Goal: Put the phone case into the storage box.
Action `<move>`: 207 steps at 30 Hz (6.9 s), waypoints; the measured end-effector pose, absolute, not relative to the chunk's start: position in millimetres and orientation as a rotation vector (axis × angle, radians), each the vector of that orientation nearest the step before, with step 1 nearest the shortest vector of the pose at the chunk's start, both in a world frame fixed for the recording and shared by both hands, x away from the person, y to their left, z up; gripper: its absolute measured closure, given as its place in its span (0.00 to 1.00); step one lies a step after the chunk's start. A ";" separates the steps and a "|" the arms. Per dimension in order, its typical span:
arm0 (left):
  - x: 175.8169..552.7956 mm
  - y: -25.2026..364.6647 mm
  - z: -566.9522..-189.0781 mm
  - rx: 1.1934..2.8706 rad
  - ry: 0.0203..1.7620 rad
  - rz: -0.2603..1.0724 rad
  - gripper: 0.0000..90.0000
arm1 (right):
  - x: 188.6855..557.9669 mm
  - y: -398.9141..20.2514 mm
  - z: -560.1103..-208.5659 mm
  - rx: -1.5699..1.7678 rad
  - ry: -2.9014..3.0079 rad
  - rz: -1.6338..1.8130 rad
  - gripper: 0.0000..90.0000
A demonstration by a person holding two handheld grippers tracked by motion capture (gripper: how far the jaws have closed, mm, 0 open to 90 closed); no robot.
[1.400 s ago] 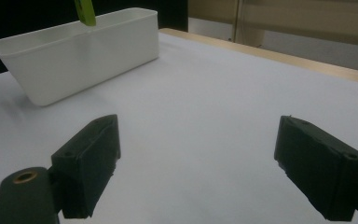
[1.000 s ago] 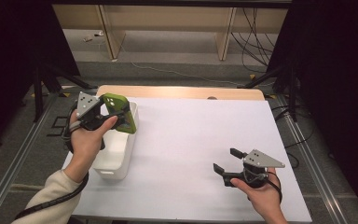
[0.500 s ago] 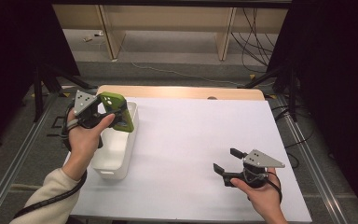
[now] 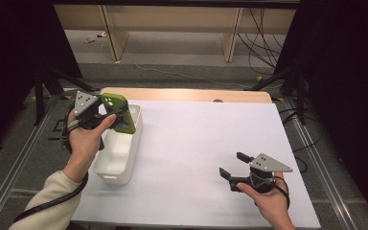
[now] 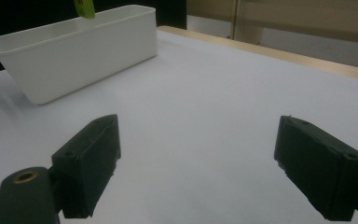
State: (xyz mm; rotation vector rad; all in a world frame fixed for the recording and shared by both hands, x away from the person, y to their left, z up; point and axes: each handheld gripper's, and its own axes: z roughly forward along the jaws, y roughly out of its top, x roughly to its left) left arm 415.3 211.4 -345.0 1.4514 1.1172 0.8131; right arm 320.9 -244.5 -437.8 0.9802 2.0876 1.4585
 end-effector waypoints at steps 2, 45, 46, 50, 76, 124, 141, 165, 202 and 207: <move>416.2 212.0 -345.2 1.450 1.120 0.815 0.17 | 320.9 -244.4 -437.8 0.980 2.087 1.458 0.17; 429.3 215.8 -345.8 1.452 1.131 0.856 0.17 | 321.0 -244.6 -437.9 0.990 2.078 1.466 0.18; 429.6 215.8 -345.8 1.452 1.131 0.856 0.17 | 321.0 -244.6 -437.9 0.990 2.079 1.467 0.18; 430.9 215.5 -345.2 1.450 1.131 0.859 0.17 | 321.2 -244.5 -438.0 0.990 2.080 1.469 0.18; 439.0 214.6 -345.4 1.454 1.136 0.873 0.17 | 321.2 -244.6 -438.1 0.991 2.080 1.472 0.18; 455.2 211.4 -352.1 1.462 1.147 0.869 0.17 | 321.5 -244.7 -438.6 0.993 2.078 1.471 0.18; 459.4 210.4 -354.0 1.466 1.147 0.863 0.17 | 321.4 -244.6 -438.5 0.992 2.077 1.474 0.18; 466.1 207.6 -356.2 1.476 1.141 0.879 0.17 | 321.6 -244.7 -438.9 0.992 2.077 1.475 0.18; 476.0 207.8 -360.6 1.482 1.139 0.898 0.17 | 321.8 -244.8 -439.1 0.993 2.078 1.472 0.18; 477.2 208.0 -361.5 1.486 1.140 0.904 0.17 | 321.8 -244.7 -439.3 0.993 2.078 1.474 0.18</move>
